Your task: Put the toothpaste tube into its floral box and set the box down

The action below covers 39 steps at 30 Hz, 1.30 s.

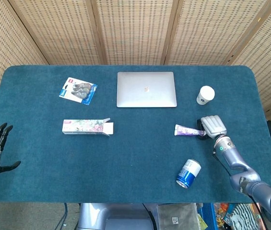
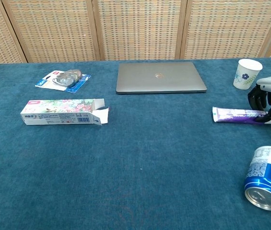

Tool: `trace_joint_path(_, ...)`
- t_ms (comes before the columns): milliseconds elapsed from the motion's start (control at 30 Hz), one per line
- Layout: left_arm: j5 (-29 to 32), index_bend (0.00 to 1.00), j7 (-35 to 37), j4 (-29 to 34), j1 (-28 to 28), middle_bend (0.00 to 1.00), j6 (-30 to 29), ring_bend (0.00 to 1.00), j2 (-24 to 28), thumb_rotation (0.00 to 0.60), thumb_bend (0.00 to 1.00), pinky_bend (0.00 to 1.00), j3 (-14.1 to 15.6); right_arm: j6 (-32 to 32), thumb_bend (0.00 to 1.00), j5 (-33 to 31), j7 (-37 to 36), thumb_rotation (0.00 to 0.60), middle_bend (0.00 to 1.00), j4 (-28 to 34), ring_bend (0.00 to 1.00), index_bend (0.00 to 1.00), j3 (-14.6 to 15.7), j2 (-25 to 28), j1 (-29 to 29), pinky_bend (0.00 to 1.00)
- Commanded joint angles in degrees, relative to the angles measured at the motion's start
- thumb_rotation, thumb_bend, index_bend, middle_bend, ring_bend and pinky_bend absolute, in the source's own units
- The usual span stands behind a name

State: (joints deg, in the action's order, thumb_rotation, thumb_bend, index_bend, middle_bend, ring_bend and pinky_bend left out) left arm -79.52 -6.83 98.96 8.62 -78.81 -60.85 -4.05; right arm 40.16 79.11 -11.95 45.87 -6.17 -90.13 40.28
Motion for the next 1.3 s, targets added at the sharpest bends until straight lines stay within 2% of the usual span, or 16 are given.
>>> trace_joint_path(33,0.10,0.00,0.01,-0.10,0.15,0.00,0.21,0.00,-0.02,0.600,0.14,0.00,-0.02,0.86,0.45,0.57,-0.80,0.600,0.61,1.05,0.48,0.62,0.28,0.63,-0.22,0.41)
trace_joint_path(200,0.33,0.00,0.52,-2.79,3.39,0.00,3.15,0.00,-0.19,0.600,0.14,0.00,-1.99,8.87,0.47,4.64,-6.82,0.600,0.61,8.95,0.48,0.62,1.14,6.28,-2.57,0.41)
trace_joint_path(333,-0.48,0.00,2.15,-8.50,9.36,0.00,9.45,0.00,-1.82,0.600,0.15,0.00,-4.14,13.83,0.48,7.49,-7.60,0.600,0.61,14.76,0.48,0.62,2.22,11.12,-4.08,0.41)
trace_joint_path(433,-2.46,0.00,6.74,-14.15,16.07,0.00,17.05,0.00,-4.54,0.600,0.15,0.00,-5.35,17.19,0.48,9.14,-6.16,0.600,0.60,20.18,0.48,0.62,2.97,15.17,-5.37,0.41)
trace_joint_path(767,-4.39,0.00,8.98,-28.77,28.18,0.00,28.19,0.00,-16.33,0.600,0.15,0.00,-5.96,19.63,0.48,9.11,0.25,0.600,0.60,30.57,0.48,0.62,3.69,21.70,-7.32,0.41)
trace_joint_path(1000,-3.08,0.00,10.07,-36.61,35.03,0.00,37.88,0.00,-24.72,0.600,0.15,0.00,-4.46,19.16,0.48,7.06,4.71,0.600,0.60,34.99,0.48,0.62,3.07,24.30,-7.74,0.41)
trace_joint_path(1167,-2.10,0.00,8.35,-40.84,36.97,0.00,39.17,0.03,-28.79,0.600,0.15,0.16,-4.20,19.19,0.48,6.46,6.02,0.600,0.60,36.66,0.48,0.62,2.68,25.28,-7.82,0.41)
trace_joint_path(1267,-0.31,0.02,6.97,-43.88,38.42,0.05,41.42,0.07,-31.88,0.600,0.15,0.21,-4.20,19.22,0.48,6.33,7.09,0.600,0.60,38.13,0.48,0.62,2.39,26.12,-7.74,0.41)
trace_joint_path(1300,0.01,0.06,6.84,-44.49,38.56,0.09,41.35,0.10,-32.52,0.600,0.15,0.24,-4.27,19.27,0.48,6.29,7.31,0.600,0.60,38.47,0.48,0.62,2.33,26.29,-7.76,0.41)
